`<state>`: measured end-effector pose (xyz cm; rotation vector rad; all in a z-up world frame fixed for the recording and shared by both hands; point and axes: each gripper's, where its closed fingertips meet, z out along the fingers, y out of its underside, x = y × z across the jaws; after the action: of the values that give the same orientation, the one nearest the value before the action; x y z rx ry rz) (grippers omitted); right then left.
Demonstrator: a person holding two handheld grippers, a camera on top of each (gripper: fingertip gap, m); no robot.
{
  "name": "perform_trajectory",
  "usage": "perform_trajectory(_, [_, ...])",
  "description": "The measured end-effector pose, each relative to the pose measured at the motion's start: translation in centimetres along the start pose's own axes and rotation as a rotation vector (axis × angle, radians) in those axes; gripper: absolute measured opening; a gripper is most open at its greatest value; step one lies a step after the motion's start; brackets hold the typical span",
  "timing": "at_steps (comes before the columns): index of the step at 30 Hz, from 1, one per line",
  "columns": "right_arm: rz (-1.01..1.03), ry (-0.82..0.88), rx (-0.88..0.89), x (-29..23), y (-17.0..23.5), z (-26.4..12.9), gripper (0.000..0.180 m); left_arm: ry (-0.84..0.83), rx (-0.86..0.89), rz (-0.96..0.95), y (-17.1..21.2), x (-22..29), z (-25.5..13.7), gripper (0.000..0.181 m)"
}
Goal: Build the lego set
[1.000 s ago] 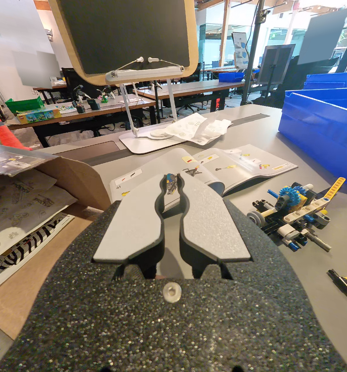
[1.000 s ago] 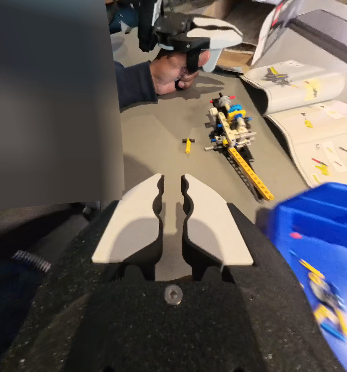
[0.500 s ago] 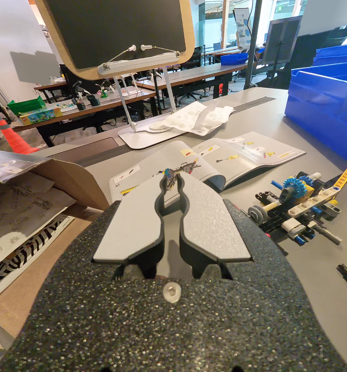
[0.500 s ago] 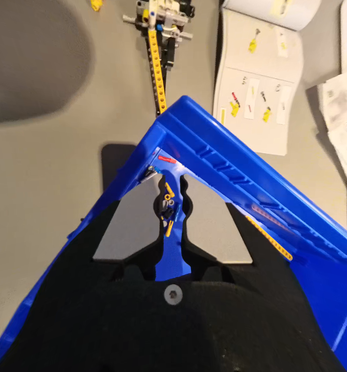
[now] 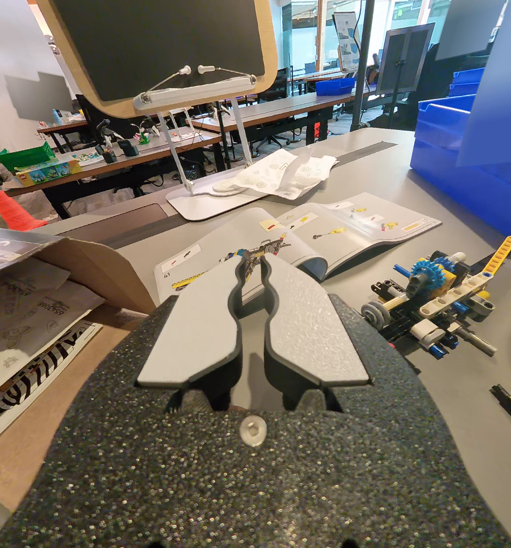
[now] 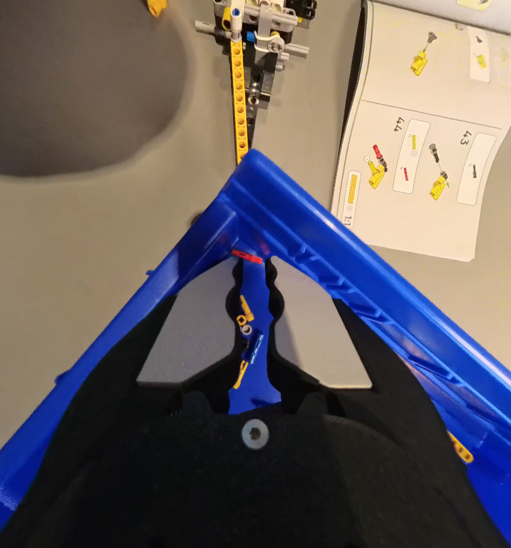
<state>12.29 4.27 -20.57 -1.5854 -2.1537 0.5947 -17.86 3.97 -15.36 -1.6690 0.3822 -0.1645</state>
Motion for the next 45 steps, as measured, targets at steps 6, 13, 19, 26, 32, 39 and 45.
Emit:
perform_trajectory(6, [-0.010,-0.029,-0.003,-0.3,0.4,0.6,0.014,0.003,0.000,-0.002,0.0,0.0,0.0,0.009])
perform_trajectory(13, [0.040,-0.091,0.043,-0.4,0.1,0.8,0.014,-0.010,-0.006,0.006,0.1,0.0,0.1,0.009])
perform_trajectory(19, [-0.007,-0.112,0.052,-1.0,0.0,1.3,0.012,-0.015,-0.024,0.039,0.3,0.2,0.2,0.009])
perform_trajectory(26, [0.019,-0.122,0.038,-1.0,0.3,2.1,0.009,-0.011,-0.034,0.063,0.4,0.5,0.3,0.008])
perform_trajectory(32, [0.074,-0.133,-0.026,-1.1,0.9,2.5,0.006,-0.003,-0.028,0.069,0.4,0.7,0.3,0.008])
perform_trajectory(39, [0.062,-0.075,-0.039,-0.6,1.8,0.8,0.007,0.001,-0.035,0.081,0.5,0.8,0.3,0.008])
perform_trajectory(45, [0.056,-0.080,-0.007,-0.2,1.4,0.3,0.006,0.000,-0.038,0.089,0.5,0.9,0.4,0.008])
